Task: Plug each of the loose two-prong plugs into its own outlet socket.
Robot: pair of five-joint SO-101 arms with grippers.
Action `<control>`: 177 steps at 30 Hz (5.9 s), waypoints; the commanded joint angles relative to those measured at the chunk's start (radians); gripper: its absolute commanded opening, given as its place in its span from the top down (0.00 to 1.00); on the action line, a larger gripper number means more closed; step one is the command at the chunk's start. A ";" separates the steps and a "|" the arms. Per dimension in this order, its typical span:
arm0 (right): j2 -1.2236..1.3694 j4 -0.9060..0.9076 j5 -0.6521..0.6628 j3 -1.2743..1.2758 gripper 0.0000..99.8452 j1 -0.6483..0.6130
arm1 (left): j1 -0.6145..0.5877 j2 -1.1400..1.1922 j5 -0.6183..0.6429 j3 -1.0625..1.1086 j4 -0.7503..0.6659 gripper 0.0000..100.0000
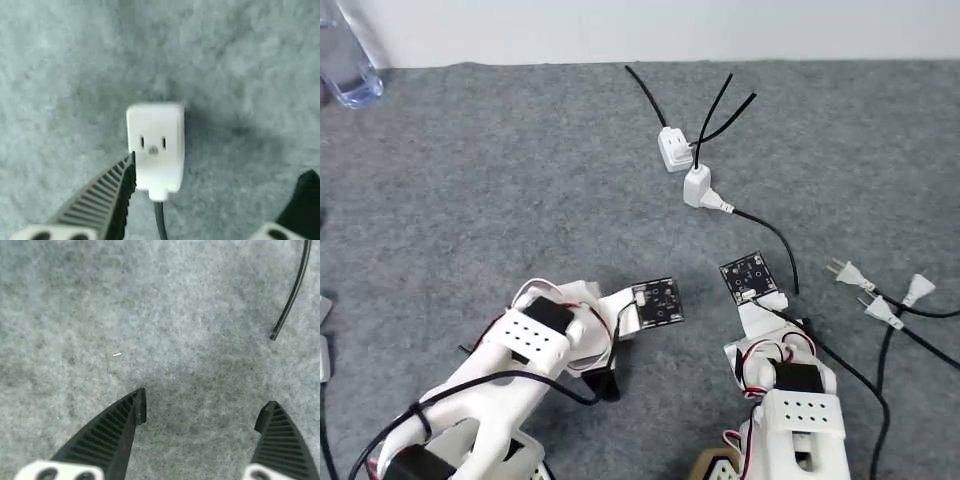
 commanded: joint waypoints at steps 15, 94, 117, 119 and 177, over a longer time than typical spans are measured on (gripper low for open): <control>-0.010 -0.022 -0.009 -0.012 0.66 0.001 | -0.018 0.118 -0.046 -0.108 0.055 0.62; -0.010 -0.022 -0.009 -0.009 0.66 -0.021 | -0.144 0.408 -0.043 -1.001 0.592 0.65; -0.010 0.028 -0.078 -0.209 0.66 -0.001 | -0.410 -0.074 0.470 -0.951 0.736 0.65; -0.010 0.077 -0.078 -0.267 0.66 -0.001 | -0.460 -0.104 0.517 -0.908 0.709 0.65; 1.287 0.664 0.747 -1.482 0.66 0.621 | -0.517 -0.979 0.522 0.424 0.112 0.65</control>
